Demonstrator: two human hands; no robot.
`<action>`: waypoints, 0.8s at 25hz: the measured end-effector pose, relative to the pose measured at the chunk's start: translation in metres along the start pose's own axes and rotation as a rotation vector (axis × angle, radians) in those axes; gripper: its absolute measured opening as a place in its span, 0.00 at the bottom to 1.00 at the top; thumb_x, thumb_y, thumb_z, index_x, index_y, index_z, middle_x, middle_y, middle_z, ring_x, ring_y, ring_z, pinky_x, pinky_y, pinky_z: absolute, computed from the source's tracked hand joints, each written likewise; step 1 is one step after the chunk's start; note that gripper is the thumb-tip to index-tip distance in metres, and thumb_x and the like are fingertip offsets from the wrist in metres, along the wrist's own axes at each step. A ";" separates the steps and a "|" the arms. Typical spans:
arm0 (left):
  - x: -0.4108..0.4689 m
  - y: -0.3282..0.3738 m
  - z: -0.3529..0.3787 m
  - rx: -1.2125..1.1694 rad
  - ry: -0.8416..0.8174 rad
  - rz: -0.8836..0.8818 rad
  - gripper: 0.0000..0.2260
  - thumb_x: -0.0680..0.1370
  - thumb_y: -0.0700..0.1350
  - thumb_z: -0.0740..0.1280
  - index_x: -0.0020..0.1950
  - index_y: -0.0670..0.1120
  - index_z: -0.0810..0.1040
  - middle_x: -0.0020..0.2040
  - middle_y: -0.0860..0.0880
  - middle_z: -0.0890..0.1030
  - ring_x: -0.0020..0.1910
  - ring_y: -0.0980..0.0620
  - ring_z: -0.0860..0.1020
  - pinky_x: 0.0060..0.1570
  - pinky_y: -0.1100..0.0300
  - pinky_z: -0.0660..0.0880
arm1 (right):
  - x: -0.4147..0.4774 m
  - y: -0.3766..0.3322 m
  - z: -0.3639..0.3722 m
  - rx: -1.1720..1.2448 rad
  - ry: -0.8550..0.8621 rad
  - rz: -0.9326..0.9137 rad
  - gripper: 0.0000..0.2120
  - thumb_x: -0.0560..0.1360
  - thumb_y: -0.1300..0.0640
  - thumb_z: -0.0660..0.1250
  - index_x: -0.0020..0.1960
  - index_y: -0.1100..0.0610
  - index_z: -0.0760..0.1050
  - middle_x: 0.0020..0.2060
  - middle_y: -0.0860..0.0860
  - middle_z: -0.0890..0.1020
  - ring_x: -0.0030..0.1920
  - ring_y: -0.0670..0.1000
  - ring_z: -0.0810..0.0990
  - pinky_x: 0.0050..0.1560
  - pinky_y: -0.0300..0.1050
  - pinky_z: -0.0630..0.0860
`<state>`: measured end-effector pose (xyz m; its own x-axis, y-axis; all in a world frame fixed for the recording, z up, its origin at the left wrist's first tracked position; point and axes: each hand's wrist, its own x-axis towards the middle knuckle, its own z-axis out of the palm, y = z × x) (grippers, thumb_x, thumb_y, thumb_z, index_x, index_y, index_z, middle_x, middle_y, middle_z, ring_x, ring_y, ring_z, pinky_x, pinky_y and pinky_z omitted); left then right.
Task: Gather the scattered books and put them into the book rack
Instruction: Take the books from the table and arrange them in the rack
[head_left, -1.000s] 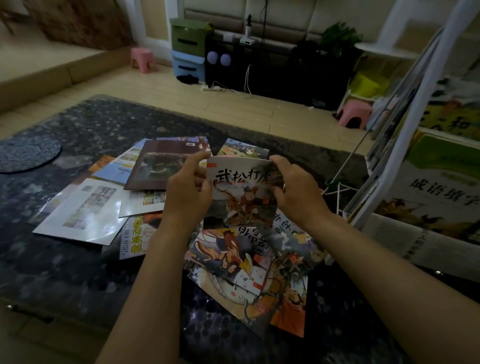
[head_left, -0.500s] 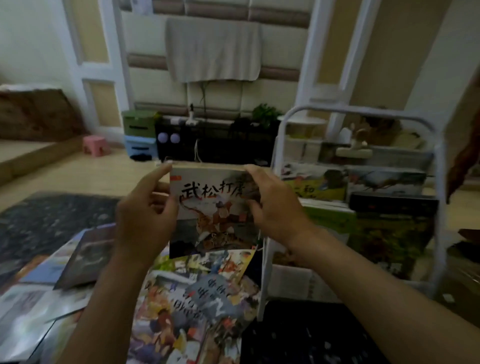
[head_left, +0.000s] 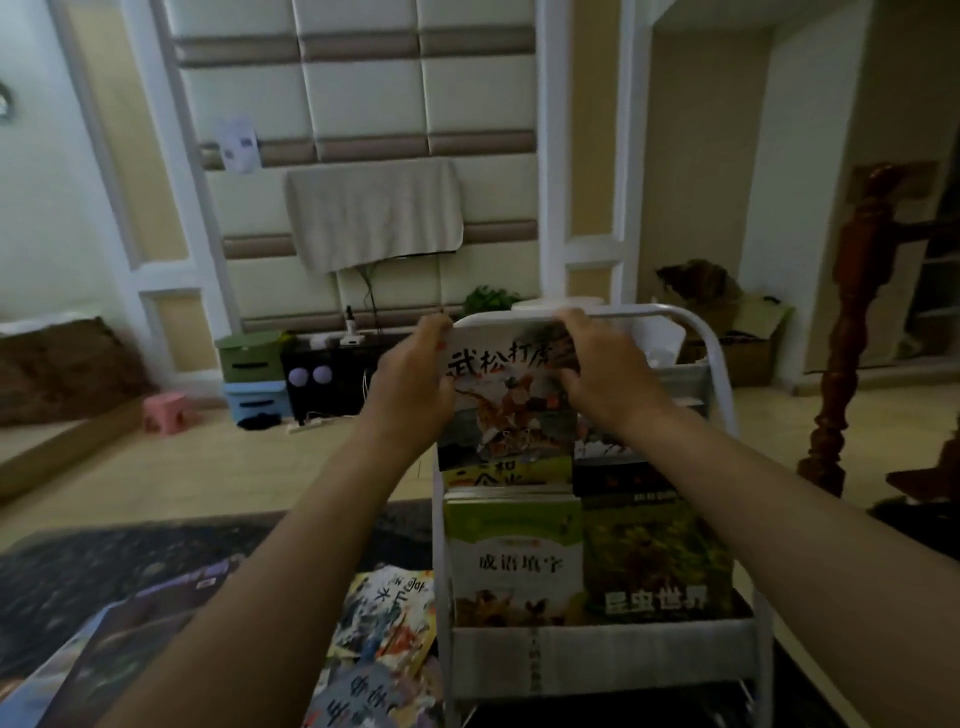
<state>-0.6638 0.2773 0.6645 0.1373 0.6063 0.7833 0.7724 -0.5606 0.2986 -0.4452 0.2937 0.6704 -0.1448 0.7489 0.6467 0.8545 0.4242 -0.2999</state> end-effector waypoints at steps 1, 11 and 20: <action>0.002 -0.004 0.009 0.015 -0.028 -0.017 0.21 0.74 0.33 0.67 0.66 0.42 0.70 0.56 0.41 0.79 0.53 0.42 0.79 0.48 0.55 0.77 | 0.000 0.006 0.006 -0.009 -0.012 0.005 0.27 0.76 0.64 0.67 0.73 0.55 0.65 0.63 0.60 0.75 0.63 0.61 0.74 0.61 0.56 0.75; -0.027 -0.048 0.065 0.521 -0.114 0.029 0.18 0.71 0.43 0.74 0.56 0.42 0.72 0.47 0.43 0.73 0.40 0.46 0.71 0.34 0.54 0.71 | -0.020 0.029 0.055 -0.468 -0.087 -0.116 0.17 0.75 0.62 0.67 0.63 0.58 0.72 0.68 0.63 0.70 0.61 0.62 0.75 0.51 0.54 0.79; -0.046 -0.048 0.073 0.663 -0.238 -0.122 0.23 0.73 0.52 0.73 0.64 0.48 0.71 0.64 0.36 0.68 0.60 0.37 0.70 0.52 0.47 0.74 | -0.020 0.018 0.053 -0.660 -0.264 -0.161 0.09 0.78 0.56 0.67 0.58 0.55 0.79 0.63 0.56 0.76 0.64 0.59 0.73 0.59 0.54 0.73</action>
<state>-0.6615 0.3176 0.5743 0.0993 0.7916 0.6030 0.9948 -0.0662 -0.0769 -0.4531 0.3134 0.6151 -0.3385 0.8365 0.4310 0.9232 0.2065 0.3242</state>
